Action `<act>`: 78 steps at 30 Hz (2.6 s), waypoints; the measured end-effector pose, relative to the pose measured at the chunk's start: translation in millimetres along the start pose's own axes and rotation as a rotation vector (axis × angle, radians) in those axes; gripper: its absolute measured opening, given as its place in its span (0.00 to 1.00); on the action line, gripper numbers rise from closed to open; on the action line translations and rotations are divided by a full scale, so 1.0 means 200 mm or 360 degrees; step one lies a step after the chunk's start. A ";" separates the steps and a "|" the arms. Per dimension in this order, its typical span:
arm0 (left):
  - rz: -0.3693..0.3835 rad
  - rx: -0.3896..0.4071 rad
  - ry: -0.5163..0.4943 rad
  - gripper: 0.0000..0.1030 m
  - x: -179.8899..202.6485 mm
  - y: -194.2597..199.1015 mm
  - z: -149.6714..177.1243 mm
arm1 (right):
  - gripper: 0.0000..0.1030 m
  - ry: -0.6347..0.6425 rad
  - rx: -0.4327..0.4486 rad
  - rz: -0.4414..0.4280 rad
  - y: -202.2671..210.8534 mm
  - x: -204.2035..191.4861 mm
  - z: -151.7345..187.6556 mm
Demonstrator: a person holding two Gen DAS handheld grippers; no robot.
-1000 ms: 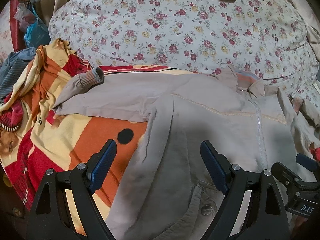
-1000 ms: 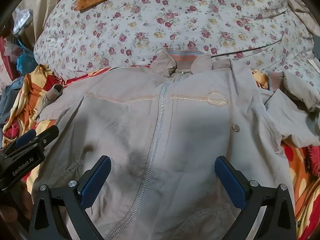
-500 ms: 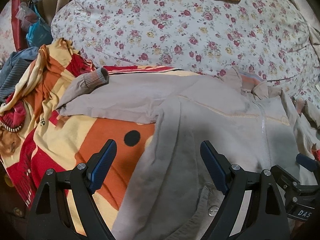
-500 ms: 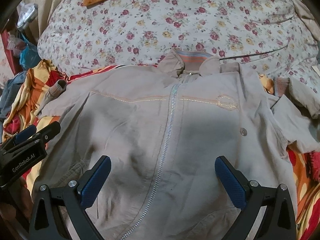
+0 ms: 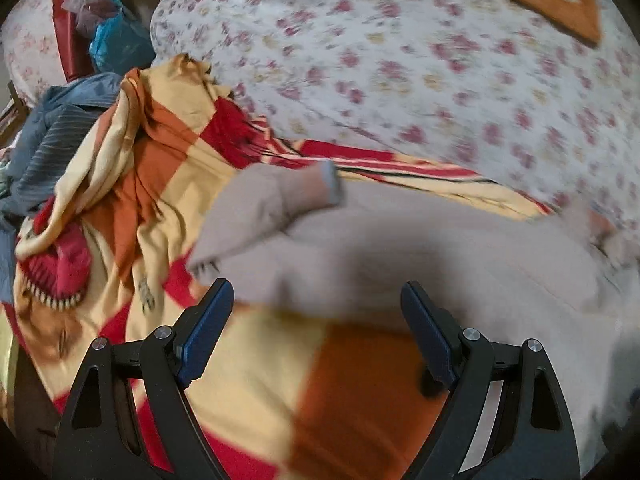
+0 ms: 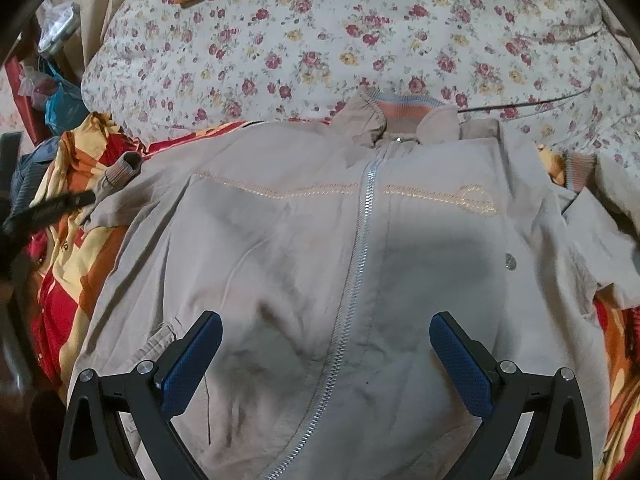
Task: Fold large clothes
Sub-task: 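Grasp the ribbed cuff of the jacket sleeve with the left gripper, then carry the sleeve cuff across the jacket front with the left gripper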
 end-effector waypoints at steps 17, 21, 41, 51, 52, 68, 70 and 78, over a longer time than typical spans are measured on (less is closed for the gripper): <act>-0.0007 -0.0130 0.0061 0.14 -0.14 -0.54 -0.31 | 1.00 -0.0008 -0.0087 -0.0072 -0.10 -0.01 -0.01; 0.0244 -0.0093 0.0142 0.13 -0.13 -0.31 -0.32 | 1.00 -0.0032 -0.0065 -0.0079 -0.09 0.02 -0.01; 0.1259 -0.0404 -0.0350 0.14 1.37 0.54 0.43 | 1.00 -0.0402 0.0068 0.0071 0.24 0.56 0.15; 0.1179 -0.0451 -0.0501 0.65 1.31 0.48 0.57 | 1.00 -0.0591 0.0058 0.0047 0.28 0.77 0.19; 0.1162 -0.0401 -0.0491 0.67 1.25 0.50 0.54 | 1.00 -0.0583 0.0080 0.0028 0.29 0.76 0.18; 0.0343 -0.0307 0.0067 0.67 0.27 0.05 0.53 | 0.41 -0.0417 0.0212 -0.0040 0.04 0.67 -0.20; 0.0361 -0.0318 0.0087 0.67 0.25 0.05 0.53 | 0.39 -0.0326 0.0306 0.0033 0.17 0.65 -0.22; 0.0319 -0.0236 0.0039 0.67 0.32 0.12 0.51 | 0.60 -0.0404 0.0073 0.0234 0.09 0.89 -0.16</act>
Point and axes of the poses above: each gripper's, at about its wrist camera, not at the fingertips, and y roughly against the way its jaws point, x to its right, z to its underside, the point moved 1 cm from there along -y, roughly the way its jaws point, and after that the axes turned 12 degrees about y, right-handed, at the moved point
